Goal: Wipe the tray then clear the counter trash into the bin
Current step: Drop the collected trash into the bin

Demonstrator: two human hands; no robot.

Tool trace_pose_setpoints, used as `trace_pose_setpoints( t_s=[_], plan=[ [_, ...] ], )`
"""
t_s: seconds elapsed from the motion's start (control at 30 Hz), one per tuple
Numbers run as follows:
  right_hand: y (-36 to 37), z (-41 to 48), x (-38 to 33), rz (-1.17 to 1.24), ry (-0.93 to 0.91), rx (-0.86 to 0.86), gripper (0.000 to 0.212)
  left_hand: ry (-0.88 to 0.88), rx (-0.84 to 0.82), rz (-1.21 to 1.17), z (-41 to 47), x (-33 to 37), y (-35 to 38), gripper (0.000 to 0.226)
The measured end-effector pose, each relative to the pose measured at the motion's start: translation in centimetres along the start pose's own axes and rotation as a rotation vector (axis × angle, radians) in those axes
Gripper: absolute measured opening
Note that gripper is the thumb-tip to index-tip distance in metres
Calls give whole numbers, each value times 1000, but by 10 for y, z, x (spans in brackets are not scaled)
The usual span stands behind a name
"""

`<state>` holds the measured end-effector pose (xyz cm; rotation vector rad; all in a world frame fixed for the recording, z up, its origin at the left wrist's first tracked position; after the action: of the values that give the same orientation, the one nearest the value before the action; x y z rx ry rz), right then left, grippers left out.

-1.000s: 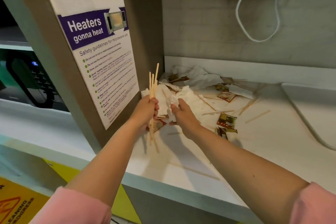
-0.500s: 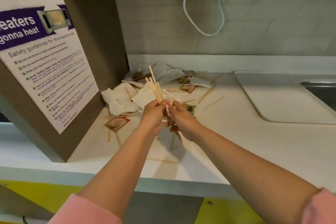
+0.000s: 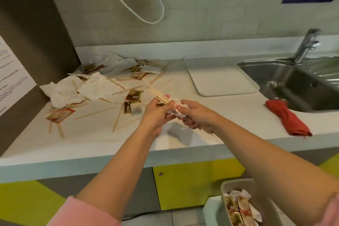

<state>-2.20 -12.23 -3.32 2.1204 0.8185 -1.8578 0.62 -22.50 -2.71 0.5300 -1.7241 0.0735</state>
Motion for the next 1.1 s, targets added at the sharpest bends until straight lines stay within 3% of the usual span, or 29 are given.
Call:
trace_pose_setpoints(
  t_s=[0.2, 0.3, 0.4, 0.47, 0.57, 0.67, 0.77, 0.87, 1.0, 1.1],
  plan=[
    [-66, -68, 57, -27, 146, -101, 24, -79, -134, 22, -44, -62, 78, 7],
    [-88, -101, 94, -35, 227, -154, 8, -138, -154, 55, -66, -105, 107, 9],
    [-108, -138, 139, -14, 382, -229, 8, -249, -201, 78, -89, -160, 135, 4],
    [-119, -159, 170, -27, 482, -284, 11, -331, -233, 91, -104, -196, 148, 16],
    [-133, -184, 213, -58, 597, -314, 17, -479, -262, 103, -125, -245, 163, 15],
    [-145, -203, 260, -103, 701, -286, 7, -684, -287, 160, -148, -294, 171, 9],
    [-151, -216, 303, -187, 806, -251, 3, -797, -272, 236, -160, -328, 170, 25],
    [-162, -221, 338, -343, 899, -159, 8, -811, -232, 356, -163, -344, 163, 34],
    [-177, -227, 382, -524, 1031, -10, 18, -812, -189, 420, -157, -360, 156, 25],
    [-175, -216, 391, -624, 993, -1, 16, -800, -135, 452, -144, -372, 143, 32]
  ],
)
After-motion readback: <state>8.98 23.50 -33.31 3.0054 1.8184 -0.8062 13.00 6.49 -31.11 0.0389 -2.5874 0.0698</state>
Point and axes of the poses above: each hand's wrist, its own z-axis towards the middle knuckle, its own y-axis out of the palm, x = y × z, the point moved 9 cm from there along z, towards the middle knuckle, and after that the axes turned 6 degrees about x, right-handed, at the moved point
